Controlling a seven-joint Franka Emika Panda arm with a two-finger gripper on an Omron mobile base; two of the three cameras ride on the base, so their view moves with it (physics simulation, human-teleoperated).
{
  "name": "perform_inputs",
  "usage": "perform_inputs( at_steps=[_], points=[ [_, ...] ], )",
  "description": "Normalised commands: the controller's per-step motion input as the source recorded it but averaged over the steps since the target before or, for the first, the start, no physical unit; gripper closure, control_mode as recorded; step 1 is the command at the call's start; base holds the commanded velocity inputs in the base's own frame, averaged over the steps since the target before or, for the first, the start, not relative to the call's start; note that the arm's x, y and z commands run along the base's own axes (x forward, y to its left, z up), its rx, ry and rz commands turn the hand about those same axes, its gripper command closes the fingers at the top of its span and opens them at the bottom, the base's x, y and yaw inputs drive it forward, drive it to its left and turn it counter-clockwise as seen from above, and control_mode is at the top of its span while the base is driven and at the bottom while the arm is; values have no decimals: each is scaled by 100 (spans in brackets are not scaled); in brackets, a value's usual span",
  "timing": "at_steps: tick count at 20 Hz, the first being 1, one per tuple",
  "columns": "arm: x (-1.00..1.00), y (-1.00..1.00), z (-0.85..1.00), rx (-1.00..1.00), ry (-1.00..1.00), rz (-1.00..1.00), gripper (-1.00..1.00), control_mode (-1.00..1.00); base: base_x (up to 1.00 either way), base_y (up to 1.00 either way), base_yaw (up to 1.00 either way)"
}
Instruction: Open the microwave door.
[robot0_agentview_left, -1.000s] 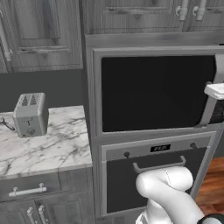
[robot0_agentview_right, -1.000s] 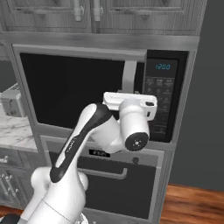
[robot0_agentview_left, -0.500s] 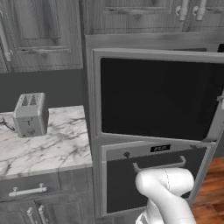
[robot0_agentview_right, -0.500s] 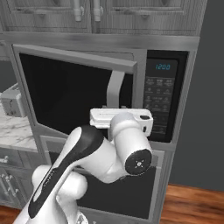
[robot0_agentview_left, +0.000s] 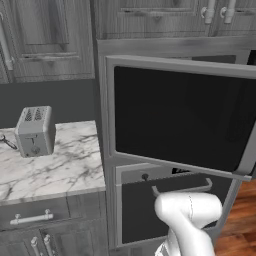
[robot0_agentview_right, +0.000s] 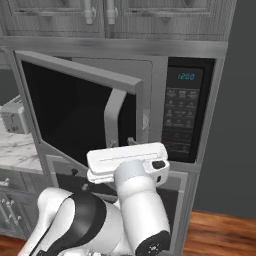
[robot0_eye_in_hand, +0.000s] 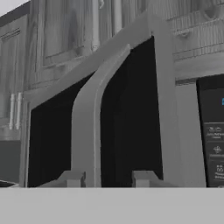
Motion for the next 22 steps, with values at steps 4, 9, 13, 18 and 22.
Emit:
perform_inputs(
  at_steps=[4, 9, 13, 18, 22],
  points=[
    [-67, -89, 38, 0, -19, 0, -100, -100, 0, 0, 0],
    [5, -37, 10, -2, -13, 0, -100, -100, 0, 0, 0],
    [60, -4, -25, -17, -11, 4, -100, -100, 0, 0, 0],
    [73, -8, -33, -22, -12, 1, -100, -100, 0, 0, 0],
    [58, -52, -17, -13, -14, 0, -100, -100, 0, 0, 0]
  ],
)
